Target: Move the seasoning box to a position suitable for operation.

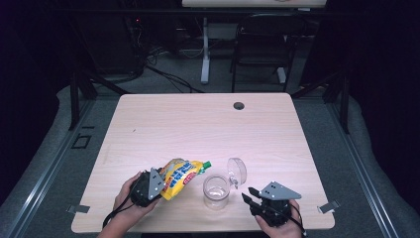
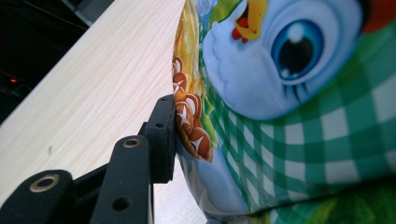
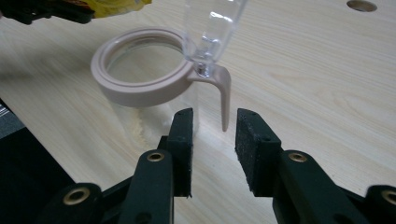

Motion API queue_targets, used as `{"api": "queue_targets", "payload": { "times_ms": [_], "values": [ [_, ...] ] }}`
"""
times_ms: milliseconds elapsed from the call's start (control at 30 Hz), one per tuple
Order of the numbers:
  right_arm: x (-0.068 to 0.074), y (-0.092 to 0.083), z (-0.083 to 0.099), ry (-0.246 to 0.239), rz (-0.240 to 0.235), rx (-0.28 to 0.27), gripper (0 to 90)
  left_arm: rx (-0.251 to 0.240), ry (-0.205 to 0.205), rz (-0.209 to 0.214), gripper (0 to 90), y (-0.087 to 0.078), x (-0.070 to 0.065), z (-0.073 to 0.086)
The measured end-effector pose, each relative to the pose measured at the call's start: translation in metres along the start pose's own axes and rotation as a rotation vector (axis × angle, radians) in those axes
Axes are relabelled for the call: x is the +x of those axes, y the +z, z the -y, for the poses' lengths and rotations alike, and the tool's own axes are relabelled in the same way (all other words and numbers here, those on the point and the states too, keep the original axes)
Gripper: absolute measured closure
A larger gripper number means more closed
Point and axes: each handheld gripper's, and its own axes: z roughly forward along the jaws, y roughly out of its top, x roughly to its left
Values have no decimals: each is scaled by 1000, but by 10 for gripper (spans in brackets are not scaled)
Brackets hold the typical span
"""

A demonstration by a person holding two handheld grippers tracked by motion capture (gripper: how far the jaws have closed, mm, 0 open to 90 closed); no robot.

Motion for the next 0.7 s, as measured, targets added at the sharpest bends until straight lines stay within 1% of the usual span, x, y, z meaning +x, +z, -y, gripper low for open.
{"api": "queue_targets", "payload": {
  "times_ms": [33,100,133,167,200,267,300,333,367,400,467,567,700],
  "values": [
    [4,-1,0,-2,-12,-14,696,8,28,-25,567,0,-2,-1],
    [8,-3,1,-12,-14,-22,717,16,50,-39,567,-1,-4,-2],
    [8,-3,1,-12,-14,-22,717,16,50,-39,567,-1,-4,-2],
    [11,-3,2,-22,-10,-30,735,21,69,-54,567,-1,-6,-2],
    [13,-4,3,-21,-17,-30,743,25,79,-59,567,-1,-7,-2],
    [15,-4,3,-27,-23,-33,752,33,86,-59,568,0,-8,-2],
    [15,-5,3,-29,-27,-35,755,42,105,-69,568,0,-9,-3],
    [15,-5,3,-29,-27,-35,755,42,105,-69,568,0,-9,-3],
    [17,-5,2,-30,-37,-42,759,48,121,-77,568,0,-11,-3],
    [17,-5,2,-30,-37,-42,759,48,121,-77,568,0,-11,-3],
    [19,-5,-1,-35,-52,-53,762,50,146,-100,569,0,-13,-4],
    [22,-5,-3,-54,-57,-56,763,56,165,-112,569,-1,-14,-5],
    [26,-2,-7,-64,-72,-65,764,64,174,-129,569,-1,-15,-5]
  ]
}}
